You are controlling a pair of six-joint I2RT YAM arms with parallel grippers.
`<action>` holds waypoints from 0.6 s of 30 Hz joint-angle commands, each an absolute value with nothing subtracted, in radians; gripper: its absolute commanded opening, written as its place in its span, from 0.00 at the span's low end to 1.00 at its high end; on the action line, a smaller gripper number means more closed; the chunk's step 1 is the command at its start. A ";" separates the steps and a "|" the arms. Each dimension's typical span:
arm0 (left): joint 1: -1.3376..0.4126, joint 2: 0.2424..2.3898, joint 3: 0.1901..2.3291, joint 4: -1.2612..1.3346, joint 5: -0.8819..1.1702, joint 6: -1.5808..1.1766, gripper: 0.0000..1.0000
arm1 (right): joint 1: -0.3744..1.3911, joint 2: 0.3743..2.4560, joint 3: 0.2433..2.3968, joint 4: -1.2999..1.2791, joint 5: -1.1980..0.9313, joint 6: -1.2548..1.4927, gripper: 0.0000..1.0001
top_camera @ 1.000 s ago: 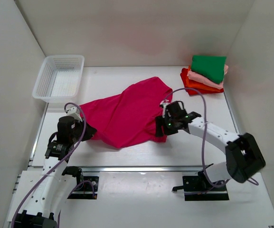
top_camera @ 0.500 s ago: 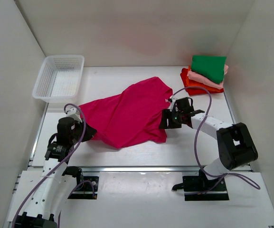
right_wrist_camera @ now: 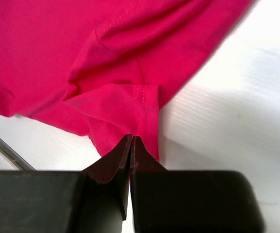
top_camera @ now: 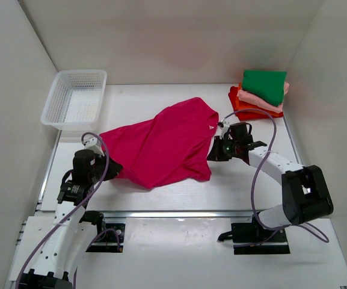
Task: Fold and stack the t-shirts
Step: Flatten out the tshirt
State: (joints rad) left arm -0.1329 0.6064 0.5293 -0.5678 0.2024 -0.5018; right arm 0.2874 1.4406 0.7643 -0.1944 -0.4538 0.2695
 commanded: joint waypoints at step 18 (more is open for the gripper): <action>-0.143 0.571 0.534 -0.580 0.213 -0.502 0.00 | 0.260 1.448 0.772 -0.275 -0.453 0.262 0.00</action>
State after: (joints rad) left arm -0.1352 0.5819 0.5293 -0.5758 0.2028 -0.5018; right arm 0.3027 1.5753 0.7959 -0.2070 -0.4702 0.2451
